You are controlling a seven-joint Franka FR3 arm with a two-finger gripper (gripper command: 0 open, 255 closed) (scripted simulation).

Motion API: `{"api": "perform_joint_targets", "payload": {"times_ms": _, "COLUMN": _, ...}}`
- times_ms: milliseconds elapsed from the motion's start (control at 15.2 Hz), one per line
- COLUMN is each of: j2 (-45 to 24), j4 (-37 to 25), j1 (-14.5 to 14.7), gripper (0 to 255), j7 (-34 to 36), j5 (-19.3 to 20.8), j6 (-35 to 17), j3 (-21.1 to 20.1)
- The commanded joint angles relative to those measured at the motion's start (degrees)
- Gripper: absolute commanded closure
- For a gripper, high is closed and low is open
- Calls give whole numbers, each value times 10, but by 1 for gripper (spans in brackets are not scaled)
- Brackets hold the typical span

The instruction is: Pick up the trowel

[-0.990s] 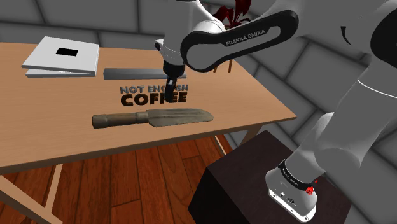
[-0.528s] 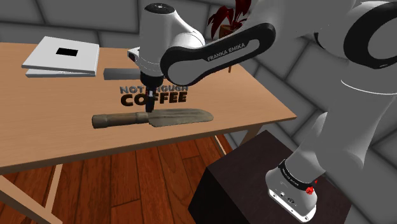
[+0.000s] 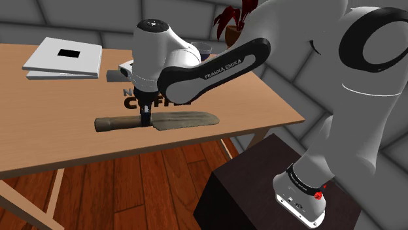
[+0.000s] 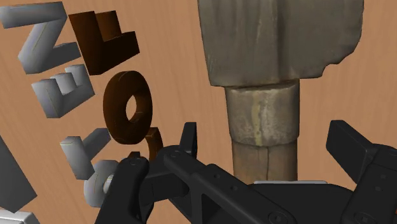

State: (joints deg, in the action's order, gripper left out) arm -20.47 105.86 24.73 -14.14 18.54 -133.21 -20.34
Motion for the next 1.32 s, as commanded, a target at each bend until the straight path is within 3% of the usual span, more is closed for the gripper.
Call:
{"api": "perform_joint_targets", "payload": {"times_ms": 0, "j2": -8, "j4": 6, "j1": 1, "gripper": 0, "j7": 4, "j5": 6, "j6": -14, "j3": 3}}
{"api": "perform_joint_targets", "payload": {"times_ms": 198, "j2": -15, "j4": 10, "j1": 2, "gripper": 0, "j7": 8, "j5": 11, "j6": -23, "j3": 5}}
{"api": "perform_joint_targets", "payload": {"times_ms": 264, "j2": -13, "j4": 12, "j1": 2, "gripper": 255, "j7": 8, "j5": 11, "j6": -24, "j3": 5}}
{"api": "perform_joint_targets", "payload": {"times_ms": 858, "j2": -15, "j4": 10, "j1": 2, "gripper": 255, "j7": 8, "j5": 11, "j6": -23, "j3": 5}}
{"api": "perform_joint_targets", "payload": {"times_ms": 1254, "j2": 9, "j4": -5, "j1": -3, "gripper": 255, "j7": -7, "j5": -7, "j6": 13, "j3": -3}}
